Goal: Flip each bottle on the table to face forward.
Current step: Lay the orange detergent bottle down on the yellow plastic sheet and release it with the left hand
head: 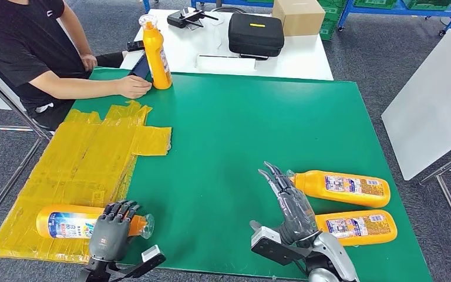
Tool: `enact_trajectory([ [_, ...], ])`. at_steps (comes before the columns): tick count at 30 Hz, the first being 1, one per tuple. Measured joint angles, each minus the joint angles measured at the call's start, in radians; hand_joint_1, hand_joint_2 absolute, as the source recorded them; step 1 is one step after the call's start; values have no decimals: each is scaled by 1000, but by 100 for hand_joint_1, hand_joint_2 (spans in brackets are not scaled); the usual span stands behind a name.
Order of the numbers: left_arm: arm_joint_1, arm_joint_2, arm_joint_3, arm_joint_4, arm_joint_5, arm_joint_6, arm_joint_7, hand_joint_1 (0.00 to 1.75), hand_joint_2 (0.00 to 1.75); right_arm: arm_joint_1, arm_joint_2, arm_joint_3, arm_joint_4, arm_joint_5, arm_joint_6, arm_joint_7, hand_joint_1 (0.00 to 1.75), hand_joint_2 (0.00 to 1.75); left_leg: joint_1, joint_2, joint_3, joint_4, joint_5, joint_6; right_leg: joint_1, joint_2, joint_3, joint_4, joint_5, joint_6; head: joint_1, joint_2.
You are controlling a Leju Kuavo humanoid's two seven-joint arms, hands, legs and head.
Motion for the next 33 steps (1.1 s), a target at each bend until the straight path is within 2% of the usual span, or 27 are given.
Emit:
enact_trajectory([
  [4,-1,5,4,3,95,-2,-35,0,0,54,-49,-30,-27,13,9,7,0,175,-1,-1,0,0,0,0,-1,0,0,0,0,0,0,0],
  [7,13,9,6,-20,217,-26,-94,0,0,99,-89,-59,-50,18,2,19,0,175,-2,0,-1,0,0,1,-1,0,-1,0,0,0,0,0],
  [14,73,15,46,-174,490,-195,-248,0,0,195,-160,-151,-114,-3,-4,45,0,175,-5,-2,-1,0,-1,2,-4,-1,0,0,-2,4,0,0],
  [17,109,9,73,-253,540,-264,-275,0,0,245,-179,-206,-144,-6,-3,46,0,175,-5,-2,-2,0,-2,2,-4,-1,-1,0,-2,4,0,0],
  [22,134,-1,99,-325,578,-311,-294,0,0,284,-192,-256,-171,-4,5,50,0,175,-5,-2,-2,0,-2,3,-4,-1,-2,0,-2,4,0,0],
  [24,150,-12,117,-355,649,-375,-324,0,0,304,-193,-278,-183,0,15,57,0,175,-4,-2,-2,0,-2,3,-4,-1,-2,0,-2,4,0,0],
  [27,181,-37,159,-429,786,-519,-377,0,0,350,-196,-331,-211,1,44,62,0,175,-5,-2,-3,0,-2,3,-4,-1,-3,0,-2,4,0,0],
  [30,201,-66,214,-511,881,-649,-398,0,0,396,-197,-400,-238,8,94,58,0,175,-5,-2,-4,0,-3,4,-5,-1,-4,0,-2,4,0,0],
  [33,218,-85,253,-576,902,-691,-404,0,0,433,-192,-476,-257,14,145,44,0,175,-5,-1,-4,0,-3,4,-5,0,-4,-1,-2,4,0,0],
])
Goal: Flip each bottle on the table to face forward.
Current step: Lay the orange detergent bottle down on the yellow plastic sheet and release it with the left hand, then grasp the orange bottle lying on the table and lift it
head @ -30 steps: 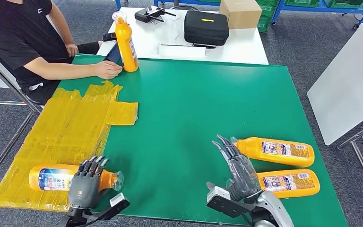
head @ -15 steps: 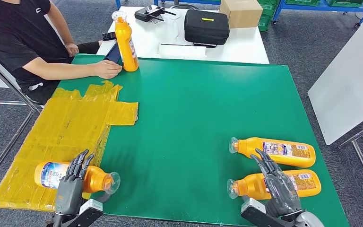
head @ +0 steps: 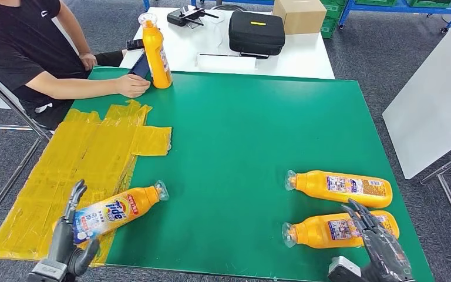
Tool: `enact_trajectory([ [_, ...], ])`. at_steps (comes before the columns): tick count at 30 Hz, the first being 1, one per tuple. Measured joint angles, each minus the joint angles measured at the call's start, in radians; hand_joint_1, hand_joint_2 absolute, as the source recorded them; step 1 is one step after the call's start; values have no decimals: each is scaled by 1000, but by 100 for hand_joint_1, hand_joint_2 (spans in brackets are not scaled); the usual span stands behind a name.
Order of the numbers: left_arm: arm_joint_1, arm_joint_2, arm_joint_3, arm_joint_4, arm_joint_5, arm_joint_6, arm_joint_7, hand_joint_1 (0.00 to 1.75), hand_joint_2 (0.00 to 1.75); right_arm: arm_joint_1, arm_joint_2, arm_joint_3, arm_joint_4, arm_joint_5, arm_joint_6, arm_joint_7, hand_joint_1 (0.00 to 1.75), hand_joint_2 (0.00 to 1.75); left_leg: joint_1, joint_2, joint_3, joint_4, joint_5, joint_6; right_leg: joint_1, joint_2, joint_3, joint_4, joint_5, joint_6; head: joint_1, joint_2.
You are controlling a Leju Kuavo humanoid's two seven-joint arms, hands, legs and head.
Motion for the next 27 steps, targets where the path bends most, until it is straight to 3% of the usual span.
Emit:
enact_trajectory([
  [8,21,-25,32,-30,-91,18,0,0,0,23,25,-117,-32,14,62,-52,0,175,0,1,0,0,0,0,0,0,0,0,0,0,0,0],
  [16,43,-37,32,-105,147,-178,-1,0,0,55,28,-186,-65,46,112,-36,0,175,0,1,0,0,-1,1,0,0,0,0,0,0,0,0],
  [27,52,-47,28,-166,193,-211,-1,0,0,49,26,-222,-50,119,153,-17,0,175,0,2,0,0,-1,1,0,0,0,0,0,0,0,0],
])
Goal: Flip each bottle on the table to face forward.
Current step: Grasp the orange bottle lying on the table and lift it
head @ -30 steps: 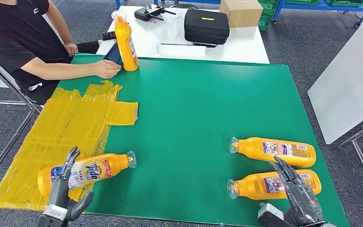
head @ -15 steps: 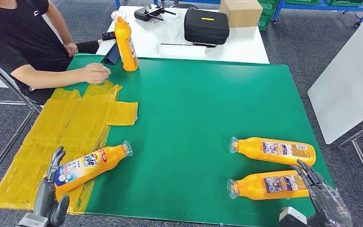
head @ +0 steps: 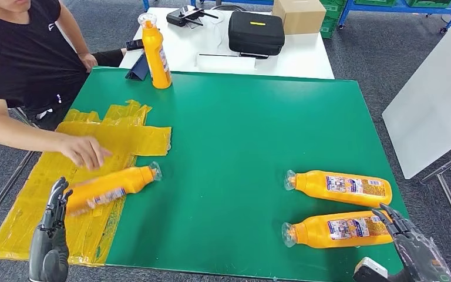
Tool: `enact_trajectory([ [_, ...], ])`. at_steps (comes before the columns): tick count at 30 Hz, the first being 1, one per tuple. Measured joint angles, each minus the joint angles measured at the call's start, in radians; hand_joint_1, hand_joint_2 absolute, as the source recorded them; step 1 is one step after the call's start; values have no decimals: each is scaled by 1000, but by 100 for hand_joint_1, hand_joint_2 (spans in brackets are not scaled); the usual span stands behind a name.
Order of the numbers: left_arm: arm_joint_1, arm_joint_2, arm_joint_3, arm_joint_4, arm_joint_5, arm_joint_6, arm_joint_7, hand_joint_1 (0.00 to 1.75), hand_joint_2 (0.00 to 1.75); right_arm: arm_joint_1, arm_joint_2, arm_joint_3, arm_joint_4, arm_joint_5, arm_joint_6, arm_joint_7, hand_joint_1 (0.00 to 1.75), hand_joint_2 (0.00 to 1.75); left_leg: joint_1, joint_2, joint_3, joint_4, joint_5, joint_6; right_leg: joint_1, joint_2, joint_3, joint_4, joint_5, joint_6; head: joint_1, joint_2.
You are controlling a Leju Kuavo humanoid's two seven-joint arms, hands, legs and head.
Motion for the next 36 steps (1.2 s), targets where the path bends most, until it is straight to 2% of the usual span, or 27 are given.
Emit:
enact_trajectory([
  [7,-14,0,-15,-4,16,-5,0,0,0,-96,-14,31,135,65,-1,17,0,175,0,1,0,0,0,0,0,1,0,0,0,0,0,0],
  [13,-27,1,-33,-4,16,-3,0,0,0,-209,-18,138,287,98,-27,45,0,175,0,1,1,0,1,0,0,1,0,0,0,0,0,0],
  [22,-37,2,-45,-3,22,-4,0,0,0,-285,-33,250,395,106,-44,71,0,175,0,2,0,0,0,0,0,2,0,0,0,0,0,0],
  [31,-46,3,-44,3,48,-28,0,0,0,-319,-114,365,441,100,-33,121,0,175,0,2,1,0,0,0,0,1,1,0,0,0,0,0],
  [35,-48,3,-44,5,49,-28,0,0,0,-322,-136,386,444,94,-22,130,174,175,0,2,2,0,0,0,0,2,1,0,0,0,0,0],
  [36,-49,4,-44,5,50,-29,0,0,0,-319,-148,393,444,87,-11,141,175,175,0,2,2,1,0,0,0,2,2,0,0,0,0,0],
])
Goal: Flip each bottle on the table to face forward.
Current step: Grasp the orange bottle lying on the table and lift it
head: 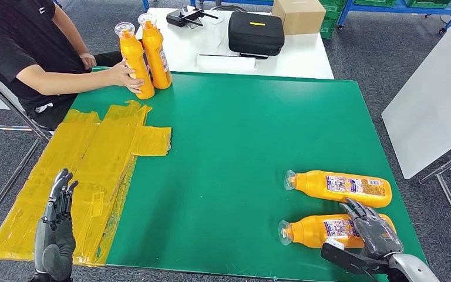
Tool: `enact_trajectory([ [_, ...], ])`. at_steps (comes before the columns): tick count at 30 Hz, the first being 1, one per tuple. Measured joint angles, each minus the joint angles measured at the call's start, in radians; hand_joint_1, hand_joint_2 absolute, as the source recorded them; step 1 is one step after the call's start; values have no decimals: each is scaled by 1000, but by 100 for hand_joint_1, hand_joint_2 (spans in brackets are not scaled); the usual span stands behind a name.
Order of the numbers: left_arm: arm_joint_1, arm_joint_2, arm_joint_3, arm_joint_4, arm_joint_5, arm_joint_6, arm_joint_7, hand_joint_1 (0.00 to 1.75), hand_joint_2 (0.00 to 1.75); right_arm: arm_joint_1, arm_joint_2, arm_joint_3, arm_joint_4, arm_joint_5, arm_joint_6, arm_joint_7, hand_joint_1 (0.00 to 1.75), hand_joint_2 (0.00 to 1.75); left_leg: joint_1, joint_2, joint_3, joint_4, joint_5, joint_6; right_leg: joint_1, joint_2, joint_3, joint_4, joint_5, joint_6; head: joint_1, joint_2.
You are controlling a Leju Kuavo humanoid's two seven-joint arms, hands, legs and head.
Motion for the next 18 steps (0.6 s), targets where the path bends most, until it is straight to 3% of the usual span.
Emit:
enact_trajectory([
  [10,-20,8,-11,20,11,14,0,0,0,123,-245,92,-93,-202,34,159,175,175,-1,-2,2,0,-1,2,-2,-2,3,-2,-2,3,0,0],
  [14,-29,9,-17,29,14,12,0,0,0,121,-282,125,-98,-235,25,168,175,175,-1,0,3,0,-1,2,-2,-1,4,-2,-1,3,1,0],
  [18,-35,10,-25,39,19,-1,0,0,0,95,-279,149,-80,-255,-15,128,175,175,-1,1,4,0,-1,2,-1,0,5,-2,-1,3,1,0],
])
